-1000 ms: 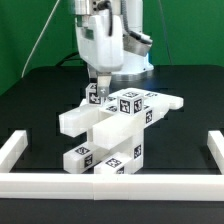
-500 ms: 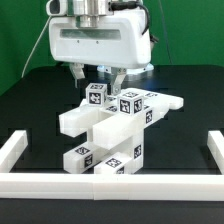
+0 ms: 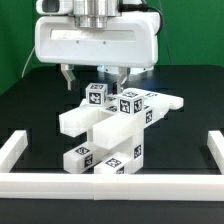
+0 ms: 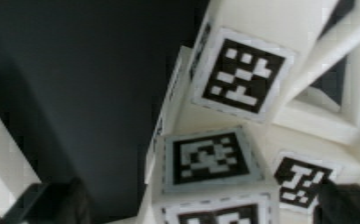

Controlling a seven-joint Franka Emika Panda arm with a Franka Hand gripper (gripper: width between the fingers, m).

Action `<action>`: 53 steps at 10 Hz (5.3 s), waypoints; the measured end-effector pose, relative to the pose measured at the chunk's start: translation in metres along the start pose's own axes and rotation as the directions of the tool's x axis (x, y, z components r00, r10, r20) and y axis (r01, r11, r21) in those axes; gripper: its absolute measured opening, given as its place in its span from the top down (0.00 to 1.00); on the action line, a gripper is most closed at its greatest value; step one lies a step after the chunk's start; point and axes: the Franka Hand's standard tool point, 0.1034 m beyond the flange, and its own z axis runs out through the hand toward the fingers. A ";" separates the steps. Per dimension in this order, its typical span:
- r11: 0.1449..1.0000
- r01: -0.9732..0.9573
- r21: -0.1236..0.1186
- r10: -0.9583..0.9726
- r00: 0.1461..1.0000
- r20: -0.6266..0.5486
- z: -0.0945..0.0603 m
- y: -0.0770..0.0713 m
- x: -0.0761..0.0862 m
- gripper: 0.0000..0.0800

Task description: Assemble chair

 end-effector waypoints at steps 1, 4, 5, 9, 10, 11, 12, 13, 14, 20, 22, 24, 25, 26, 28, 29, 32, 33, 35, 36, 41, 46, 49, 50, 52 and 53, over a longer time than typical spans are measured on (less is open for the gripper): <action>0.998 -0.066 0.000 0.066 0.998 0.000 0.000 0.000 0.000 0.52; 0.957 -0.289 0.000 0.289 0.957 0.000 0.000 0.000 0.000 0.65; 0.946 -0.324 0.000 0.324 0.946 -0.001 0.000 0.000 0.000 0.65; 0.605 -0.796 -0.014 0.797 0.605 0.003 0.000 0.000 0.001 0.65; 0.490 -0.871 -0.024 0.872 0.490 0.014 0.000 0.000 0.001 0.65; 0.391 -0.920 -0.034 0.920 0.391 0.021 0.000 0.000 0.000 0.65; 0.292 -0.956 -0.035 0.956 0.291 0.027 0.000 0.000 -0.001 0.65; 0.154 -0.987 -0.041 0.987 0.152 0.043 0.000 0.000 -0.001 0.65; 0.095 -0.994 -0.046 0.995 0.093 0.044 0.000 0.000 -0.002 0.65; 0.133 -0.990 -0.045 0.990 0.131 0.044 0.001 -0.001 -0.002 0.20; 0.418 -0.908 -0.029 0.908 0.416 0.056 0.002 -0.003 -0.003 0.19; 0.635 -0.772 -0.023 0.772 0.633 0.062 0.007 -0.005 -0.010 0.19; 0.694 -0.720 -0.016 0.719 0.693 0.058 0.007 -0.003 -0.011 0.19; 0.746 -0.666 -0.012 0.666 0.744 0.059 0.007 -0.003 -0.011 0.19; 0.837 -0.547 -0.005 0.547 0.835 0.059 0.007 -0.002 -0.010 0.19; 0.903 -0.429 -0.003 0.428 0.902 0.056 0.002 -0.003 0.000 0.19; 0.885 -0.466 -0.006 0.465 0.883 0.053 0.003 -0.003 0.000 0.24; 0.862 -0.507 -0.008 0.507 0.860 0.053 0.003 -0.003 0.000 0.45; 0.794 -0.607 -0.015 0.607 0.793 0.052 0.003 -0.004 0.000 0.64; 0.750 -0.661 -0.018 0.661 0.748 0.051 0.003 -0.004 -0.001 0.64; 0.491 -0.870 -0.036 0.871 0.490 0.032 0.005 -0.001 0.013 0.64; -0.030 -0.998 -0.056 0.999 -0.031 0.016 0.006 -0.002 0.016 0.64; -0.242 -0.968 -0.074 0.970 -0.244 0.022 0.006 -0.002 0.015 0.64; -0.266 -0.961 -0.075 0.963 -0.268 0.020 0.006 -0.002 0.015 0.64; -0.318 -0.945 -0.076 0.947 -0.320 0.014 0.006 -0.004 0.014 0.64; -0.312 -0.948 -0.072 0.950 -0.313 0.012 0.006 -0.005 0.014 0.64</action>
Offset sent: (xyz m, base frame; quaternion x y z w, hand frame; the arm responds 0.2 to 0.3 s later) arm 0.0000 0.0000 0.0000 0.0000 0.0000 0.1938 0.9810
